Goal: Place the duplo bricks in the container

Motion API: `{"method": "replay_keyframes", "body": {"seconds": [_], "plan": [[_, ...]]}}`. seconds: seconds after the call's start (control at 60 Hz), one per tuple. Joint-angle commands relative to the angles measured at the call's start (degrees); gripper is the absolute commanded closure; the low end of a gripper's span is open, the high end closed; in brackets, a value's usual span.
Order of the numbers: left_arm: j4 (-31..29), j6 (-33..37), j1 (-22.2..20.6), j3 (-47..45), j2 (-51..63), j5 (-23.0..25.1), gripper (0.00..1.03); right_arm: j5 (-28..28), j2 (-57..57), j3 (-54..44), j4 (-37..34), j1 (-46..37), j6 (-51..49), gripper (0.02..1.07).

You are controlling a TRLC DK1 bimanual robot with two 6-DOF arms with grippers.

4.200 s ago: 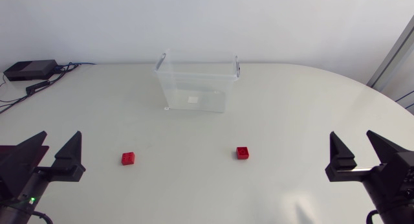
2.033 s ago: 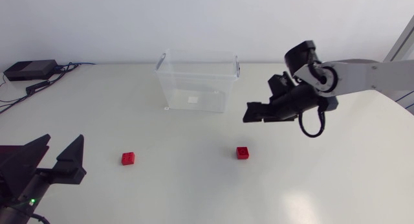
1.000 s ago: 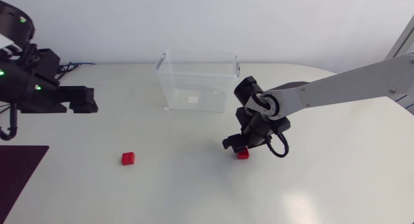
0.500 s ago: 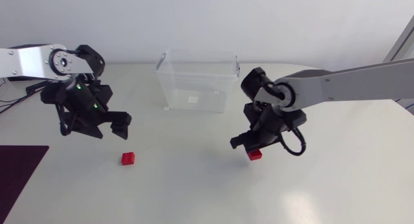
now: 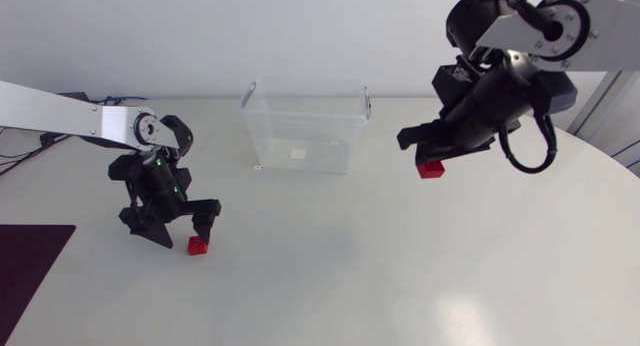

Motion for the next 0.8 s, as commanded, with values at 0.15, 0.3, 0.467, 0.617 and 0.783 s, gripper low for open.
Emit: {"method": "replay_keyframes", "body": {"seconds": [0.15, 0.3, 0.467, 0.617, 0.783], "plan": [[1.6, -5.0, 0.5, 1.6, 4.3, 0.9, 0.42, 0.0, 0.3, 11.2, -4.2, -1.7, -1.3, 0.79], [3.3, -6.4, 0.2, 1.4, 4.5, 1.1, 0.63, 0.1, 1.6, 18.4, -4.2, -1.2, -1.3, 0.79], [7.7, -6.6, 0.6, -0.9, 2.5, 4.2, 0.83, 0.1, 2.3, 21.0, 0.2, 1.0, -1.4, 0.78], [9.3, -5.8, 0.6, -3.0, -2.1, 4.6, 0.95, 0.2, 2.9, 20.7, 6.5, 2.2, -2.3, 0.78], [7.1, -4.1, 0.5, -4.5, -11.1, 4.6, 0.96, 0.3, 3.9, 19.2, 15.9, 2.8, -4.0, 0.78]]}}
